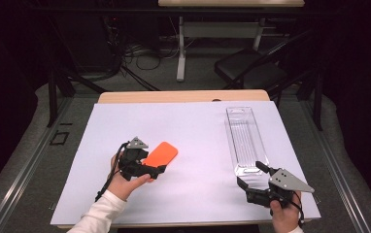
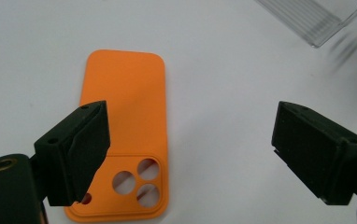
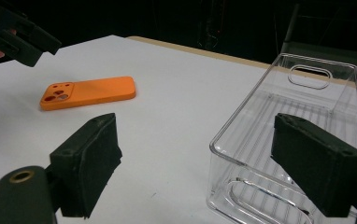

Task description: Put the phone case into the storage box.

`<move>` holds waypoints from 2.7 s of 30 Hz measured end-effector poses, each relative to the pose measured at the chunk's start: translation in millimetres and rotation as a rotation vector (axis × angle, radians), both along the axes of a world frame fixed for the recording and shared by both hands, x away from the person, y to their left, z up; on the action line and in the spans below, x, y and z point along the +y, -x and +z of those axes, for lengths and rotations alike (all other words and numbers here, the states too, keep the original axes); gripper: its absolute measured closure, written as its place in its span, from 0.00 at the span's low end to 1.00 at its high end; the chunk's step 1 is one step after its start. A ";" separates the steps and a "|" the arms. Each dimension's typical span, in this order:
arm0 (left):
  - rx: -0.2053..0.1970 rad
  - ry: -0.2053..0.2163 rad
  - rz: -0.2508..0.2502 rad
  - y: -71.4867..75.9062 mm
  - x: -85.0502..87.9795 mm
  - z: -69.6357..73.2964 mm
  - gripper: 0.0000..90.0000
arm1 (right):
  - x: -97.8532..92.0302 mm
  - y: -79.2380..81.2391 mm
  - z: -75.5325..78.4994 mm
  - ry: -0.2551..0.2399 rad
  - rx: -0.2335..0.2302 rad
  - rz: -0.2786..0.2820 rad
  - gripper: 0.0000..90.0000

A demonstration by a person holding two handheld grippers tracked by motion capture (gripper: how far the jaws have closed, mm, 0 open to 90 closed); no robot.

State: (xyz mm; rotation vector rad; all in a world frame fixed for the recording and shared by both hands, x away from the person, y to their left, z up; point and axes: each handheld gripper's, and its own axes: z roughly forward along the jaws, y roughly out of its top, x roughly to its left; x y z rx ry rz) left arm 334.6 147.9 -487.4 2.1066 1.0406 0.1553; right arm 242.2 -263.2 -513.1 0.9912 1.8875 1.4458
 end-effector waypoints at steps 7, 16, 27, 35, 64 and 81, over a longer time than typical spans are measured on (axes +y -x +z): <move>0.033 -0.003 -0.011 -7.8 -0.4 3.1 0.02 | -0.1 -0.2 0.0 0.003 0.000 0.000 0.16; 0.030 -0.019 -0.025 -10.8 -1.0 6.5 0.01 | -0.3 -0.1 0.0 0.001 0.007 0.000 0.16; 0.029 -0.139 0.013 -17.2 4.1 11.0 0.01 | 0.1 -0.7 -0.4 -0.001 0.009 0.001 0.16; 0.038 -0.231 0.034 -23.6 7.1 9.7 0.01 | 0.5 -0.3 -0.5 -0.001 0.014 0.004 0.16; 0.173 -0.364 0.015 -53.1 -0.6 -8.9 0.01 | 0.6 -1.2 -1.2 -0.001 0.017 0.007 0.16; 0.202 -0.405 -0.041 -64.7 -24.7 -24.4 0.01 | 0.3 -1.0 -0.9 0.001 0.019 0.009 0.16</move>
